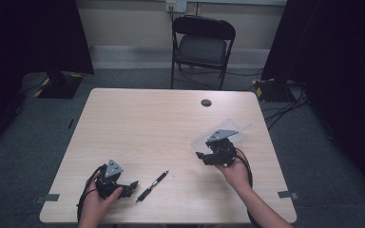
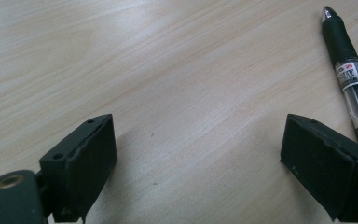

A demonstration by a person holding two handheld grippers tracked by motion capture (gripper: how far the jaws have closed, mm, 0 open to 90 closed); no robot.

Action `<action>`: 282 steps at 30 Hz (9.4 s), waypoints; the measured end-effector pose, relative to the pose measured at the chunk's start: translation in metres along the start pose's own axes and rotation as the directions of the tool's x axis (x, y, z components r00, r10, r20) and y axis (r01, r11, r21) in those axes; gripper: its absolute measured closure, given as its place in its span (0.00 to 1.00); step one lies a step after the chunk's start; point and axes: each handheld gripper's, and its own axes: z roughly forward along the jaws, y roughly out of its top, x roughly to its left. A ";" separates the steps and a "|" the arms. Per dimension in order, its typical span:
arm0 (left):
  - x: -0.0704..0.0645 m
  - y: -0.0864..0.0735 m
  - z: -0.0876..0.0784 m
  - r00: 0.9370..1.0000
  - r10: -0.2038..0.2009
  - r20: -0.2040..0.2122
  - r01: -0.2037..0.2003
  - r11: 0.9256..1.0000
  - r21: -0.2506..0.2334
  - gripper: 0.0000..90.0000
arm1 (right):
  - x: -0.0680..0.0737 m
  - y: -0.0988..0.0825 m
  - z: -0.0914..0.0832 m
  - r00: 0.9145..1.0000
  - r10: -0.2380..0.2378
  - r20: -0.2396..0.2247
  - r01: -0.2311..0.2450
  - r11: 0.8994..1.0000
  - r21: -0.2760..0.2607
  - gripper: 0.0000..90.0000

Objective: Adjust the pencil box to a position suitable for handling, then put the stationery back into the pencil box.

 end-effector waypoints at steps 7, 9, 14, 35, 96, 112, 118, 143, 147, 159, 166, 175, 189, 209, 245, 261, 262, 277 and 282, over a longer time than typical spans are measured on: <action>-0.001 0.000 0.001 1.000 -0.011 0.002 0.011 1.000 -0.005 0.11 | -0.004 -0.002 0.003 1.000 -0.003 0.002 0.002 0.999 0.045 0.54; 0.000 0.000 0.001 1.000 -0.007 0.002 0.007 1.000 -0.003 0.11 | -0.005 -0.005 0.004 1.000 -0.019 0.023 0.017 0.997 0.076 0.59; -0.001 0.000 0.001 1.000 -0.010 0.002 0.010 1.000 -0.005 0.11 | -0.012 -0.012 -0.001 0.999 -0.019 0.036 0.016 0.995 0.103 0.63; -0.001 0.000 0.001 1.000 -0.011 0.002 0.011 1.000 -0.005 0.11 | -0.027 -0.030 -0.028 0.997 0.038 0.068 -0.043 0.996 0.078 0.63; -0.001 0.000 0.001 1.000 -0.009 0.002 0.009 1.000 -0.004 0.11 | 0.042 -0.041 0.002 0.984 -0.016 -0.178 0.026 0.998 0.054 0.44; -0.003 0.014 0.000 0.999 -0.011 0.031 0.012 1.000 -0.011 0.25 | 0.045 -0.089 -0.009 0.963 -0.118 -0.244 0.136 0.989 0.061 0.23; -0.028 0.052 0.008 0.994 0.007 0.112 -0.002 0.999 -0.041 0.18 | 0.046 -0.094 -0.009 0.961 -0.150 -0.233 0.159 0.987 0.023 0.22; -0.101 0.142 0.113 0.982 -0.051 0.182 0.057 0.998 -0.025 0.42 | 0.046 -0.102 -0.010 0.961 -0.159 -0.226 0.157 0.987 -0.025 0.21; -0.102 0.147 0.123 0.985 -0.067 0.161 0.064 0.998 0.023 0.57 | 0.046 -0.102 -0.010 0.961 -0.160 -0.224 0.158 0.987 -0.025 0.21; -0.087 0.152 0.129 0.992 -0.090 0.092 0.079 0.990 0.116 0.98 | 0.043 -0.105 -0.014 0.962 -0.154 -0.227 0.153 0.988 -0.024 0.21; -0.065 0.145 0.121 0.992 -0.100 0.079 0.089 0.988 0.127 0.98 | 0.042 -0.107 -0.015 0.963 -0.153 -0.223 0.152 0.988 -0.023 0.21; -0.026 0.128 0.101 0.994 -0.091 0.060 0.082 0.987 0.136 0.98 | 0.042 -0.107 -0.016 0.963 -0.154 -0.221 0.152 0.988 -0.024 0.21; -0.006 0.112 0.081 0.988 -0.125 0.090 0.119 0.990 0.071 0.73 | 0.042 -0.107 -0.016 0.963 -0.154 -0.220 0.152 0.988 -0.024 0.21; -0.050 0.049 0.026 0.973 -0.064 0.221 0.064 0.998 0.006 0.66 | 0.042 -0.107 -0.016 0.965 -0.151 -0.216 0.150 0.988 -0.023 0.21; -0.055 0.046 0.008 0.984 -0.015 0.178 0.009 0.999 0.034 0.89 | 0.043 -0.107 -0.016 0.966 -0.149 -0.210 0.147 0.989 -0.023 0.20; -0.034 0.052 -0.005 0.983 -0.067 0.170 0.068 0.998 0.004 0.89 | 0.043 -0.108 -0.016 0.969 -0.143 -0.203 0.142 0.990 -0.019 0.19; -0.033 0.052 -0.004 0.983 -0.072 0.169 0.073 0.997 -0.001 0.89 | 0.043 -0.108 -0.016 0.969 -0.143 -0.204 0.142 0.990 -0.019 0.19; -0.027 0.058 -0.005 0.982 -0.093 0.164 0.098 0.995 -0.018 0.89 | 0.044 -0.108 -0.017 0.973 -0.131 -0.192 0.130 0.991 -0.016 0.19; -0.021 0.061 -0.005 0.982 -0.102 0.162 0.107 0.994 -0.022 0.89 | 0.044 -0.108 -0.017 0.972 -0.132 -0.192 0.132 0.991 -0.017 0.19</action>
